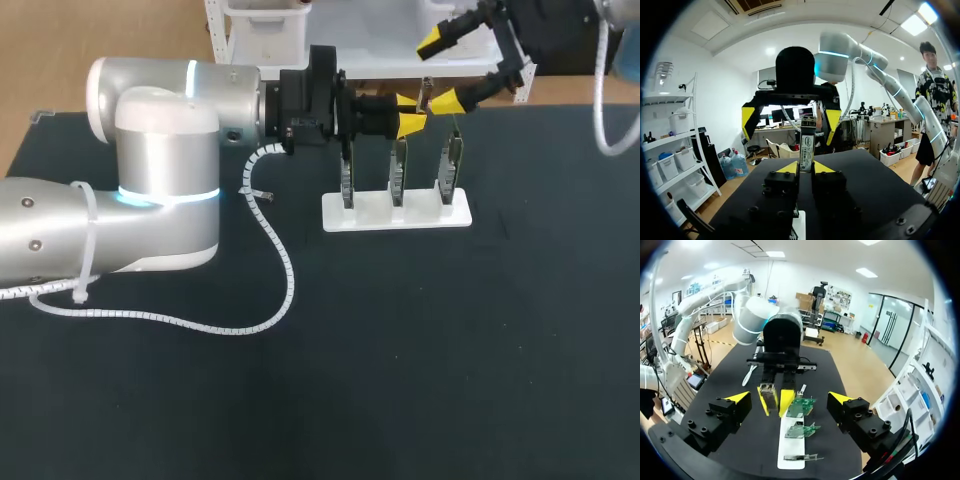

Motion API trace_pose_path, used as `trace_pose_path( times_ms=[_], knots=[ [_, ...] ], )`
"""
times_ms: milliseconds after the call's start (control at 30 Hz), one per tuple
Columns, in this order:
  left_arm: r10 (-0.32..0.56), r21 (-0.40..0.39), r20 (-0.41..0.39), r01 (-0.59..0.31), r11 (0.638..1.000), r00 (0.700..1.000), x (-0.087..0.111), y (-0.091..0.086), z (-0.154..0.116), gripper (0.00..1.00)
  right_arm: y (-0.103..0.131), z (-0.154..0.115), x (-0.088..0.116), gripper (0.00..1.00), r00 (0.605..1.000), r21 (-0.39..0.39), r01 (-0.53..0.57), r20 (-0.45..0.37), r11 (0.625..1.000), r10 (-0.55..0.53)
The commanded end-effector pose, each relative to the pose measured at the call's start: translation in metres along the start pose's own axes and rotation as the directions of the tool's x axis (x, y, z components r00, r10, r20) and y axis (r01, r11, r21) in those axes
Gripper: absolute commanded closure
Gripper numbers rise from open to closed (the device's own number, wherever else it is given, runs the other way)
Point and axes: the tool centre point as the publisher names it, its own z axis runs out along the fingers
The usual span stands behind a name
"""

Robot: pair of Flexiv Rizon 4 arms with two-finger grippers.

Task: Pick up the optical module with the left hand, and insert it into the network port with the right hand.

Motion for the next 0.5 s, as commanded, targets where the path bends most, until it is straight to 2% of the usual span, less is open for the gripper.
trace_pose_path(
  times_ms=[33,500],
  knots=[
    [0.003,0.000,0.004,-0.003,1.000,1.000,0.001,0.001,0.000,1.00,0.005,0.001,0.002,0.00,1.000,0.010,0.002,0.003,1.000,-0.002],
    [0.003,0.000,0.004,-0.003,1.000,1.000,0.001,0.001,0.000,1.00,-0.004,0.012,-0.006,0.00,1.000,-0.029,0.017,0.022,0.999,-0.016]
  ],
)
